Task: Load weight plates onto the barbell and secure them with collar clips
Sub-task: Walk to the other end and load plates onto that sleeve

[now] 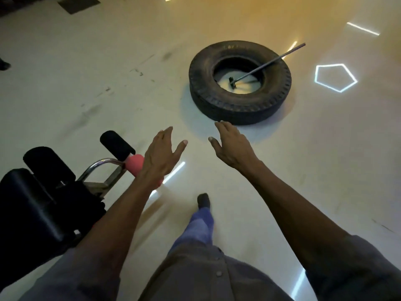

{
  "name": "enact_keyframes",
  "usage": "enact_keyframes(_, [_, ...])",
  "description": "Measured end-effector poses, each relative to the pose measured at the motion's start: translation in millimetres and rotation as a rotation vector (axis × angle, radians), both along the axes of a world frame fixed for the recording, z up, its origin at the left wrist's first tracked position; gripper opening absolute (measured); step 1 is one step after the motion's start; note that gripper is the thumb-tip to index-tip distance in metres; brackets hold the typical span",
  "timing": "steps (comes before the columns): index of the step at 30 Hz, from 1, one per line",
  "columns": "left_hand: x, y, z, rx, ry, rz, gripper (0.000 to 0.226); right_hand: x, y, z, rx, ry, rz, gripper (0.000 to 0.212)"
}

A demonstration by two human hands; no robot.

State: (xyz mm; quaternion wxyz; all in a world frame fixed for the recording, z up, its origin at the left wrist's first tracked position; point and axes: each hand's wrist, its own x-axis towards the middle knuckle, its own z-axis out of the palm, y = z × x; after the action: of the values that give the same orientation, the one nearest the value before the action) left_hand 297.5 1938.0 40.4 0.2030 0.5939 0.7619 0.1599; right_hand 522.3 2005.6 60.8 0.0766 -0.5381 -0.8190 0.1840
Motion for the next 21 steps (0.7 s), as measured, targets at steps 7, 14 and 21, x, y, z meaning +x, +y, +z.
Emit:
enact_keyframes(7, [-56, 174, -11, -0.004, -0.005, 0.084, 0.081, -62, 188, -9, -0.008, 0.021, 0.068, 0.062])
enact_keyframes(14, [-140, 314, 0, 0.003, -0.023, 0.199, 0.082, -148, 350, 0, 0.012, -0.009, 0.161, 0.060])
enact_keyframes(21, [-256, 420, -6, 0.003, -0.012, 0.378, 0.081, -285, 494, -12, -0.008, -0.005, 0.340, 0.061])
